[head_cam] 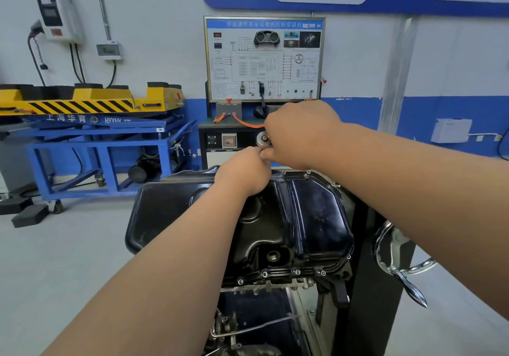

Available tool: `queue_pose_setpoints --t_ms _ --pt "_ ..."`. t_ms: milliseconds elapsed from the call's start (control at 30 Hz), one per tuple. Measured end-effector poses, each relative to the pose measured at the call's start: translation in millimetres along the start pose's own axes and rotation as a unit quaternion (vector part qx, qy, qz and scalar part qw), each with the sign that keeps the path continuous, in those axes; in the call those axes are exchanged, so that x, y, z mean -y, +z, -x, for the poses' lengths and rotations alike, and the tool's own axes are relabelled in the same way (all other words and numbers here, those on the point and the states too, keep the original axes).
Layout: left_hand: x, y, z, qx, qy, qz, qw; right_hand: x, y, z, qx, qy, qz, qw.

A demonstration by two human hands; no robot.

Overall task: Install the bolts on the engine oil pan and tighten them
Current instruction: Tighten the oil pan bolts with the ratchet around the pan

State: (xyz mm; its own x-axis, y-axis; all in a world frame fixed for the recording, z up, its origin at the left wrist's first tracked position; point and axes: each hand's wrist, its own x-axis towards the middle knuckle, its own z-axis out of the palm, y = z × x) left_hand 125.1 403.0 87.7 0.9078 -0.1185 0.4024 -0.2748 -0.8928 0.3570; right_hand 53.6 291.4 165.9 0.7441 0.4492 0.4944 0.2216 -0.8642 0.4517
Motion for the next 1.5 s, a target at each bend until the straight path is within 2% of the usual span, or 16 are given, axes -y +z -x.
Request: queue_pose_setpoints --t_ms 200,367,467,633,700,933,1200,1500 --pt "0.2 1.7 1.3 -0.015 -0.009 -0.013 1.000 10.8 -5.0 0.6 -0.010 0.042 -0.011 0.999" --pt "-0.2 1.3 5.2 -0.038 -0.044 -0.027 0.998 17.9 -6.8 -3.6 0.016 0.086 -0.092 0.992" --pt "0.7 0.6 4.4 -0.036 -0.041 -0.021 0.998 16.1 -7.8 -6.3 0.037 0.061 -0.077 0.994" --pt "1.1 2.1 3.2 -0.050 -0.039 -0.003 0.998 7.8 -19.9 -10.9 0.033 -0.076 0.067 0.994" --pt "1.3 2.6 2.7 -0.049 -0.038 -0.007 0.998 5.7 -22.5 -12.1 0.032 -0.102 0.100 0.989" --pt "2.2 3.5 1.9 -0.048 -0.044 0.008 0.998 -1.0 -21.7 -12.7 0.000 -0.062 0.092 0.994" --pt "0.7 3.0 3.9 -0.050 -0.048 0.010 0.998 -0.2 -22.9 -14.5 -0.002 -0.061 0.112 0.992" --pt "0.1 1.7 4.6 -0.050 -0.051 0.011 0.997 -3.8 -12.5 -12.3 -0.021 -0.037 0.061 0.997"
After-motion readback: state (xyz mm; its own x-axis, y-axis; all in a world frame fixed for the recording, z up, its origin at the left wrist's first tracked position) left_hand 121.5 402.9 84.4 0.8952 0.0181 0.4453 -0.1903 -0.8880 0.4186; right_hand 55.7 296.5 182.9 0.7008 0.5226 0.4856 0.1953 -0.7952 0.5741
